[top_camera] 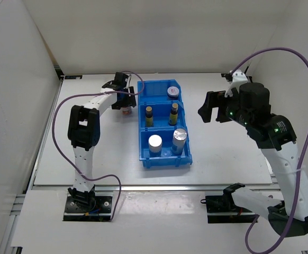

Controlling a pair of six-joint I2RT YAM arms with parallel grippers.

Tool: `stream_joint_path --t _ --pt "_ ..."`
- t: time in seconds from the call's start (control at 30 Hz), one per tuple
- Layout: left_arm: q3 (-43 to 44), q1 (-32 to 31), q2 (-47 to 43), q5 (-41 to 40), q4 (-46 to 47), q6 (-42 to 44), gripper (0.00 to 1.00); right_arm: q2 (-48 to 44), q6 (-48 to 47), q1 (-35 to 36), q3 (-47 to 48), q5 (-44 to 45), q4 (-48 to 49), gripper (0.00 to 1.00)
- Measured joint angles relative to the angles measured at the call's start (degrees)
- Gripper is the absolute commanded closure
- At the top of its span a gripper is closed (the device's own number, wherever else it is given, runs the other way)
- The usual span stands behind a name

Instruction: Organize the condiment bottles

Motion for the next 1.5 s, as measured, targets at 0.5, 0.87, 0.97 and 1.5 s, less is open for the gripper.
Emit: stream_joint_path --t 0.5,0.87,0.97,1.5 --pt "3.5 -1.7 -1.8 -7.1 -6.2 1.6 0.65 -3.1 -0.1 0.0 -6.8 -1.2 -2.8 0.0" --pt "34.4 -9.7 -5.0 -7.0 -10.6 5.9 0.66 -5.5 0.0 0.0 -11.2 -1.2 -3.0 0.0" --pt "36.8 -11.2 -4.2 -3.6 -10.4 5.9 0.66 -5.7 -0.1 0.0 -11.2 -1.1 -3.2 0.0" --pt "36.5 -10.8 15.2 2.2 -14.4 4.4 0.53 -7.6 -0.9 0.0 -11.8 0.8 -6.0 0.0"
